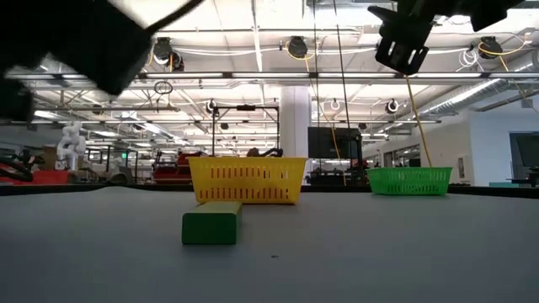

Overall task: Sort & place blocks by color
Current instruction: Put the red block into the orange basket

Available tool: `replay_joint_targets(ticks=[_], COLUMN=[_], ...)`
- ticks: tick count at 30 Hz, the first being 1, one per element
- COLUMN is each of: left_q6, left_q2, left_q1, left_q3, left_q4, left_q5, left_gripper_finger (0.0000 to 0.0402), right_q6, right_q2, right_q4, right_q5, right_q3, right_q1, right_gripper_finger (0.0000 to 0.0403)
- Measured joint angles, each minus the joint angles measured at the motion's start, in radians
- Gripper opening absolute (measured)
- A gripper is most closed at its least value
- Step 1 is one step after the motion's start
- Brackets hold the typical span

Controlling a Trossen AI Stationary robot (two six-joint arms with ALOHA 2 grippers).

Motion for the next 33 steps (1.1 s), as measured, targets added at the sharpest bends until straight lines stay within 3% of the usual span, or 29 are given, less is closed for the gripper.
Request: replay_joint_targets(ticks=[9, 14, 19, 28, 33], left_q6=[-0.085, -0.030, 0.085, 0.240, 0.337], left_q2=[-0.201, -0.275, -0.287, -0.286, -0.205], left_q1=[0.036, 0.003, -0.054, -0.099, -0.113], left_q3=[0.005, 0.006, 0.006, 0.006, 0.007], left_q4=[-0.040, 0.015, 0.055, -0.014, -0.059], left_q5=[-0.127, -0.119, -0.131, -0.202, -0.203], left_gripper_finger=[0.0004, 0.0034, 0.0094, 0.0262, 0.0336], right_q6=[-0.022, -0.036, -0.035, -0.034, -0.035], right_q2=[0.000, 0.000, 0.000, 0.000, 0.000], right_q4=[0.003, 0.002, 0.003, 0.002, -0.011], right_q5=[0.083, 0.085, 0.107, 0.107, 0.108], right_q3=[0.000, 0.000, 0.000, 0.000, 0.000], right_q1=[-0.001, -0.001, -0.001, 0.000, 0.000], right_gripper_finger=[0.0221, 0.0221, 0.0221, 0.0221, 0.0221])
